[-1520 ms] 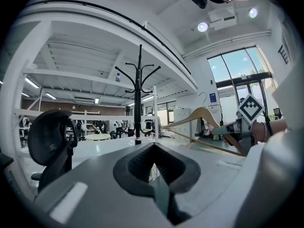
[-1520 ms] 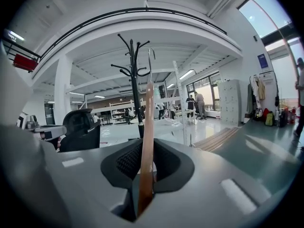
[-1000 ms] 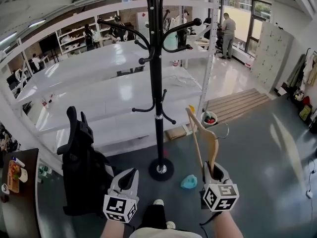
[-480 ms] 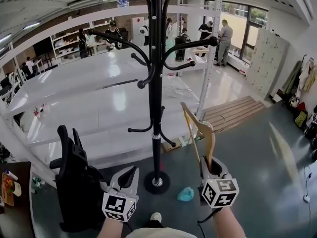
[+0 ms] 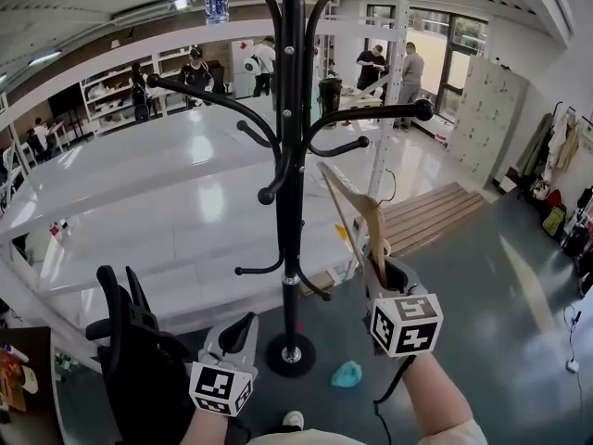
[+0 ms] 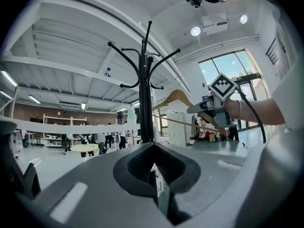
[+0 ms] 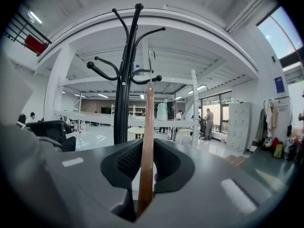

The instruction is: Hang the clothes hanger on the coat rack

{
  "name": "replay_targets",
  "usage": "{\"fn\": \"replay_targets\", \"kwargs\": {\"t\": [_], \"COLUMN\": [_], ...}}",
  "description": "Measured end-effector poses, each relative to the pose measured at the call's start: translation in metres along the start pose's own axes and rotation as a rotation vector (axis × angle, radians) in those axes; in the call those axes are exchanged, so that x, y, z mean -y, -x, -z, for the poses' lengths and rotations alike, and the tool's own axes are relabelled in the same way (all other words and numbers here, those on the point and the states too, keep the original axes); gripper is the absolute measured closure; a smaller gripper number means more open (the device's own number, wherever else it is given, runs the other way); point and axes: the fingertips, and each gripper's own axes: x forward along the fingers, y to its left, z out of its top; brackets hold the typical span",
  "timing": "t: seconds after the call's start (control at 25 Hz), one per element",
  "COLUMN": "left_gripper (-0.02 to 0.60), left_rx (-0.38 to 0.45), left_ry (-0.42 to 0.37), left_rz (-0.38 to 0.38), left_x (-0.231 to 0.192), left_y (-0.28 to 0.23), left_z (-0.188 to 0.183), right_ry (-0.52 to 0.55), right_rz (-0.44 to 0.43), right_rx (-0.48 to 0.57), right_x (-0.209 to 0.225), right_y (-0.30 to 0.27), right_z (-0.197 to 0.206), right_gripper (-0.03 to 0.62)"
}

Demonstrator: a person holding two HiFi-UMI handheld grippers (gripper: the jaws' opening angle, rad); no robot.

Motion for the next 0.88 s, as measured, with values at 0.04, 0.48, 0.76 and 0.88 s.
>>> {"fn": "replay_targets", "kwargs": {"t": [0.04, 0.48, 0.76, 0.88], "left_gripper": [0.581, 0.581, 0.581, 0.581], "left_rx": [-0.002, -0.017, -0.031, -0.043], "left_ry": [-0.001, -0.009, 0.006, 0.01], "left_rz": [0.003, 0.032, 0.058, 0.06], "left_x": [-0.002, -0.017, -0.014, -0.015], "left_y": [-0.002, -0.023, -0.027, -0.029], "left_z": [0.001, 0.005, 0.016, 0.021], "right_ry": [0.015, 0.029, 0.03, 0.022], "right_rz": [-0.002, -0.053, -0.084, -0.091], "right_rx": [-0.003, -0.064, -0.119, -0.138], "right_x": [-0.001, -0.018, -0.03, -0.032], "right_y": [-0.008, -0.075, -0.1, -0.107], "right_z": [-0.005, -0.024, -0.013, -0.007], "right_gripper": [0.519, 0.519, 0.519, 0.519]}}
